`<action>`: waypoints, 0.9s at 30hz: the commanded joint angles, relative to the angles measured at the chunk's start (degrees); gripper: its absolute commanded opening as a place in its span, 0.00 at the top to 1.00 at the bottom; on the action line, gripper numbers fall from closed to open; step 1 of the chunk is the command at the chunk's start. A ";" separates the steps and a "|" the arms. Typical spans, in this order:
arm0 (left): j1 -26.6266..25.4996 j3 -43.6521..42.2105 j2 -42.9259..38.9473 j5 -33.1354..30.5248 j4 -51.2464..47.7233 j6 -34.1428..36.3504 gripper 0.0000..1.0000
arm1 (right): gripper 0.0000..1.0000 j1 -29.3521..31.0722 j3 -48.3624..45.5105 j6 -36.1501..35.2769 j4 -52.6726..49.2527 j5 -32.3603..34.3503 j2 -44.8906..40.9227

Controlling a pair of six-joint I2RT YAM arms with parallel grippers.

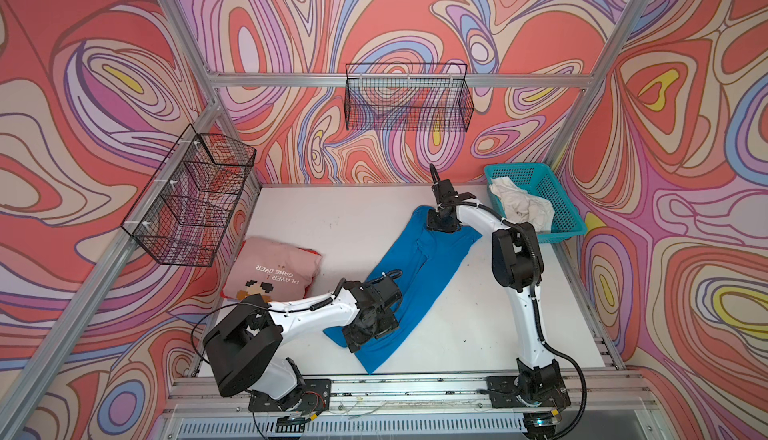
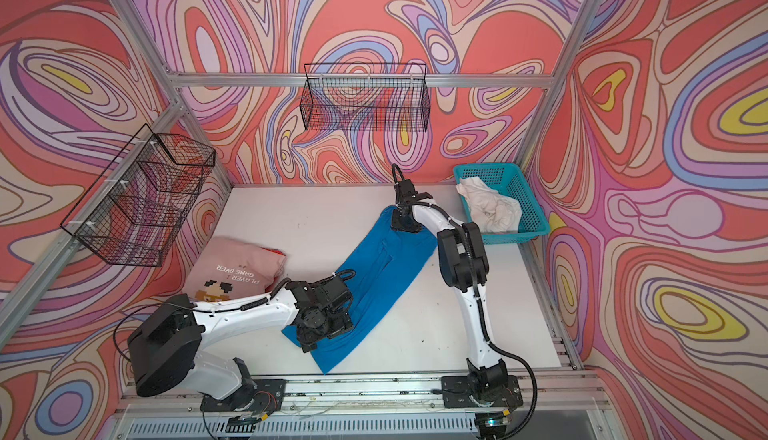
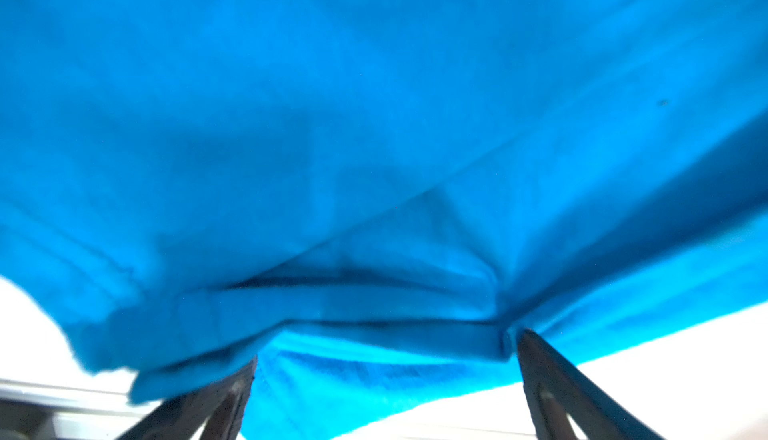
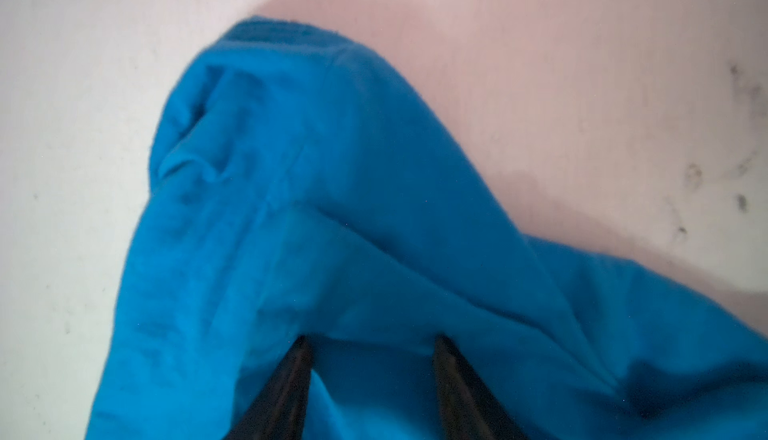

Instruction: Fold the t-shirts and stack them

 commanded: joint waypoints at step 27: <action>31.35 4.78 -20.59 -12.78 -19.21 29.49 0.00 | 0.50 32.55 -58.39 25.67 26.63 -9.49 -39.56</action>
